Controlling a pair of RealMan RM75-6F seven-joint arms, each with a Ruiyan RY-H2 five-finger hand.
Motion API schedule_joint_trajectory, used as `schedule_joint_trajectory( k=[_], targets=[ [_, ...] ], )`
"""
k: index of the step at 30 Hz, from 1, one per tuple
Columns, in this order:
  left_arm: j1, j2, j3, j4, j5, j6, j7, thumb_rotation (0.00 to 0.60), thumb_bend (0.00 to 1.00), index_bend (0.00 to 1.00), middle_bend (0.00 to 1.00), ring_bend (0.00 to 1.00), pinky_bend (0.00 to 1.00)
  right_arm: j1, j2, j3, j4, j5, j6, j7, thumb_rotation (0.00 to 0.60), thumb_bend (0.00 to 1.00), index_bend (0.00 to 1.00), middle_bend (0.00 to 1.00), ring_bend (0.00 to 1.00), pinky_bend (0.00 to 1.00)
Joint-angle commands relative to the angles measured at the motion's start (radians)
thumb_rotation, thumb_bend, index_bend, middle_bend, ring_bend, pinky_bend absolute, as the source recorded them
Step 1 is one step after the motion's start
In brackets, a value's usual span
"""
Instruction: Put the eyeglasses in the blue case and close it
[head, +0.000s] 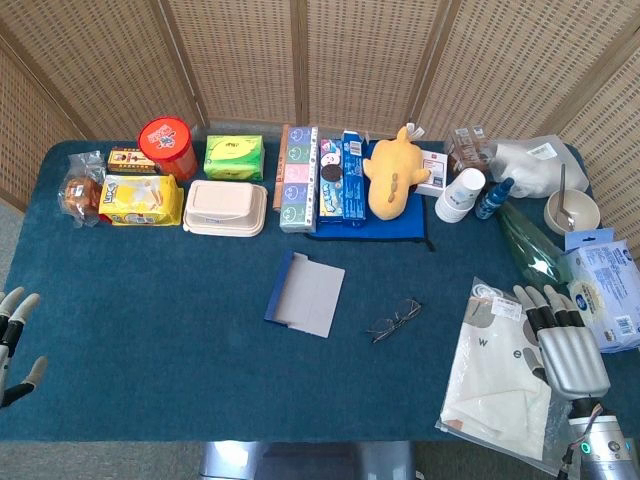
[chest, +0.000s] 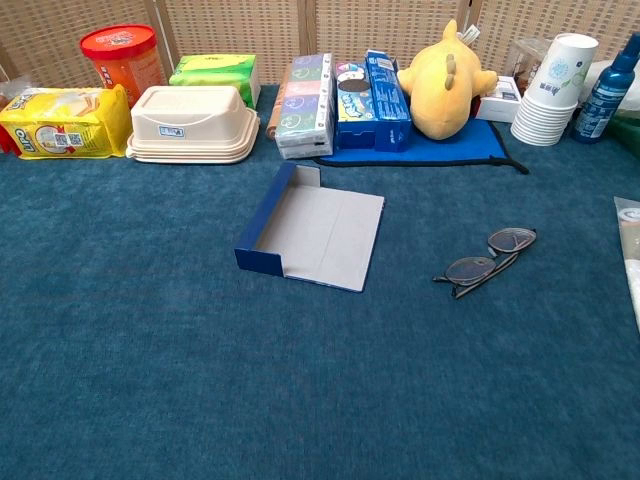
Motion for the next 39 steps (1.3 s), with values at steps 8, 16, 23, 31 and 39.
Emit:
schedule_joint_trajectory(
  k=[8, 16, 23, 31, 39],
  targets=[
    [0.005, 0.0, 0.009, -0.004, 0.018, 0.006, -0.001, 0.6, 0.31, 0.07, 0.06, 0.0, 0.0, -0.018, 0.007, 0.003, 0.009, -0.03, -0.01, 0.031, 0.6, 0.31, 0.05, 0.12, 0.03, 0.16],
    [0.015, -0.001, 0.021, 0.004, 0.049, 0.022, -0.042, 0.6, 0.31, 0.07, 0.06, 0.0, 0.0, -0.021, 0.021, 0.003, 0.007, -0.076, -0.02, 0.049, 0.6, 0.31, 0.08, 0.12, 0.05, 0.16],
    [0.019, 0.001, 0.03, 0.009, 0.07, 0.028, -0.085, 0.6, 0.31, 0.07, 0.06, 0.0, 0.0, -0.003, 0.023, 0.018, 0.017, -0.113, -0.041, 0.06, 0.6, 0.31, 0.13, 0.16, 0.1, 0.18],
    [0.011, 0.003, 0.029, 0.007, 0.076, 0.017, -0.105, 0.6, 0.31, 0.07, 0.06, 0.0, 0.0, 0.069, -0.008, 0.046, 0.05, -0.15, -0.132, 0.056, 0.6, 0.3, 0.16, 0.18, 0.12, 0.2],
    [-0.018, -0.002, 0.017, 0.005, 0.071, -0.022, -0.111, 0.6, 0.31, 0.07, 0.06, 0.0, 0.0, 0.185, -0.112, 0.072, 0.117, -0.186, -0.284, 0.067, 0.6, 0.25, 0.19, 0.19, 0.12, 0.2]
  ],
)
